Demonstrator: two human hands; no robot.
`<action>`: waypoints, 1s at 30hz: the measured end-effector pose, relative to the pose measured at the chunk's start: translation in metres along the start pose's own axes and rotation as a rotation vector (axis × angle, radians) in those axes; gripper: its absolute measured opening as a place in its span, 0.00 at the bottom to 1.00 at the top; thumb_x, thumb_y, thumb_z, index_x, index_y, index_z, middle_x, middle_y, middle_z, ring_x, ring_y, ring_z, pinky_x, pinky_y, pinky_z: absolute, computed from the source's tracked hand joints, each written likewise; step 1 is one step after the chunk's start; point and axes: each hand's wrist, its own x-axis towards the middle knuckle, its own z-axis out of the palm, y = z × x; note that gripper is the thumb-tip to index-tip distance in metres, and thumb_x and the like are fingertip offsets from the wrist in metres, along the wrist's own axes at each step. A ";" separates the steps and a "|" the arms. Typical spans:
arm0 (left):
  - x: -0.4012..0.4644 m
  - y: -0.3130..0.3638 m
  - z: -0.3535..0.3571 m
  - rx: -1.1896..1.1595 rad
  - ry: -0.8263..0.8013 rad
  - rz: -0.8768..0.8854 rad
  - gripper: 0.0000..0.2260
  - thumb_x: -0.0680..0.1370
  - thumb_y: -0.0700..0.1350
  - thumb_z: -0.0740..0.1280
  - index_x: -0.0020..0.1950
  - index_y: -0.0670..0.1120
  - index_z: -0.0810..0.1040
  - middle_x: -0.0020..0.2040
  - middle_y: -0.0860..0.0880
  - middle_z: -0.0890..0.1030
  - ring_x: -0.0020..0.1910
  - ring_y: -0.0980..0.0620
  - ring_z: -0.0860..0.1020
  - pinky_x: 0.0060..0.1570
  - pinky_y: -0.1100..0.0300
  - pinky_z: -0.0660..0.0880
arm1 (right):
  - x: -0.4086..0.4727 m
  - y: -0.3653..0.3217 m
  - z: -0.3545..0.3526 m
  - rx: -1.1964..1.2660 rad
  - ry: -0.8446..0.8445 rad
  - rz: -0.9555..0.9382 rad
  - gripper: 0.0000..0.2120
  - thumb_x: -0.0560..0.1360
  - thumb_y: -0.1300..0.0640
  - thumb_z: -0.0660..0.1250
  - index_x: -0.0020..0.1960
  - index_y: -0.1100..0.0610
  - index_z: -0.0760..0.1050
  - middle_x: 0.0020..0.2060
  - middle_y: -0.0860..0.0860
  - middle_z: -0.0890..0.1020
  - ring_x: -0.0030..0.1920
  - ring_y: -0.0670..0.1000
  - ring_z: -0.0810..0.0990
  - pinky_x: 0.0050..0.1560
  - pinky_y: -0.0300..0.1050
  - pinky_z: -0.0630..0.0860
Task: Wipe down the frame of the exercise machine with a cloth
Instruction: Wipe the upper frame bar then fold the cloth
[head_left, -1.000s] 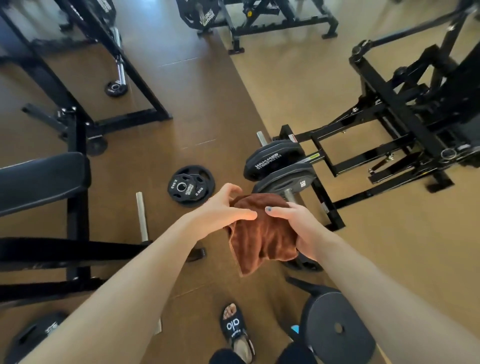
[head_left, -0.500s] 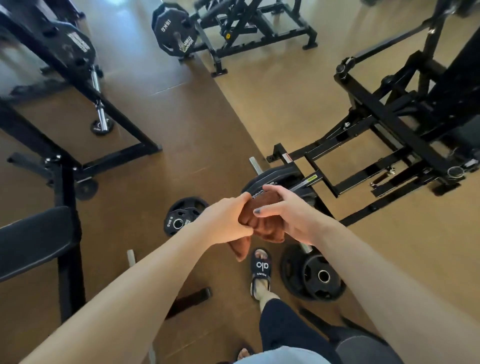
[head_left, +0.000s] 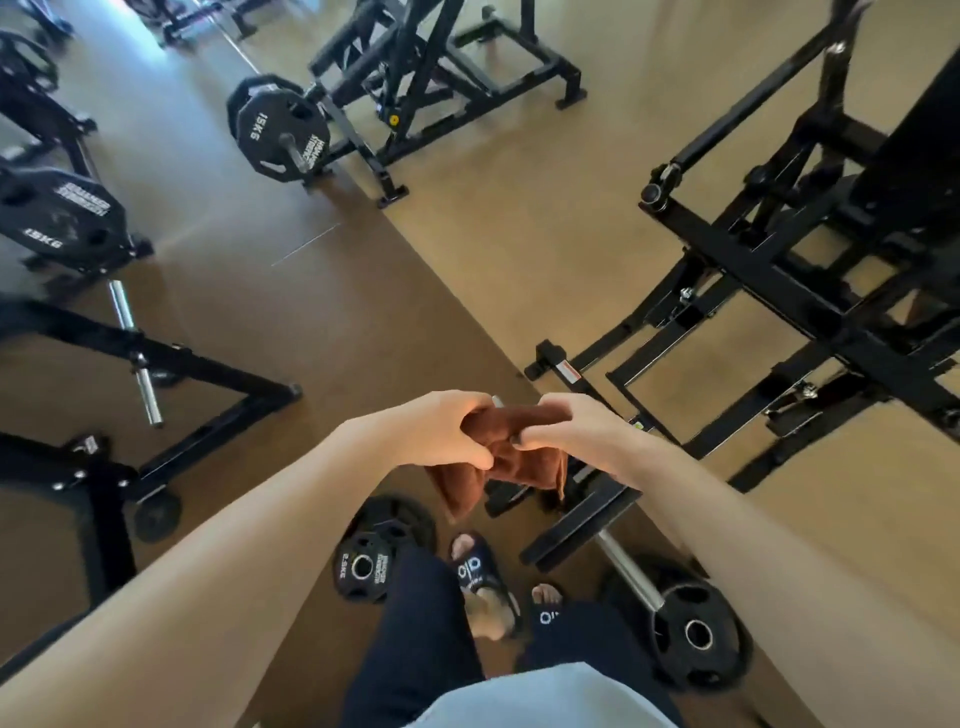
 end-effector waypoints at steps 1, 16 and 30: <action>0.013 0.002 -0.015 -0.016 0.007 0.021 0.13 0.71 0.51 0.75 0.52 0.60 0.76 0.49 0.57 0.82 0.47 0.57 0.82 0.50 0.54 0.81 | 0.009 -0.003 -0.009 0.108 0.022 0.009 0.13 0.71 0.49 0.75 0.51 0.54 0.80 0.45 0.52 0.86 0.50 0.54 0.84 0.53 0.49 0.77; 0.322 -0.041 -0.242 0.063 -0.385 0.325 0.08 0.78 0.49 0.74 0.53 0.54 0.77 0.51 0.53 0.83 0.49 0.56 0.82 0.46 0.63 0.76 | 0.254 -0.073 -0.078 0.900 0.511 0.124 0.19 0.75 0.62 0.75 0.65 0.57 0.78 0.57 0.59 0.85 0.60 0.60 0.84 0.64 0.62 0.79; 0.453 -0.044 -0.336 0.118 -0.709 0.293 0.13 0.72 0.47 0.79 0.53 0.53 0.82 0.49 0.50 0.86 0.47 0.51 0.85 0.48 0.56 0.82 | 0.362 -0.123 -0.069 1.565 0.793 0.078 0.26 0.69 0.63 0.78 0.66 0.57 0.77 0.59 0.61 0.84 0.59 0.61 0.84 0.57 0.56 0.83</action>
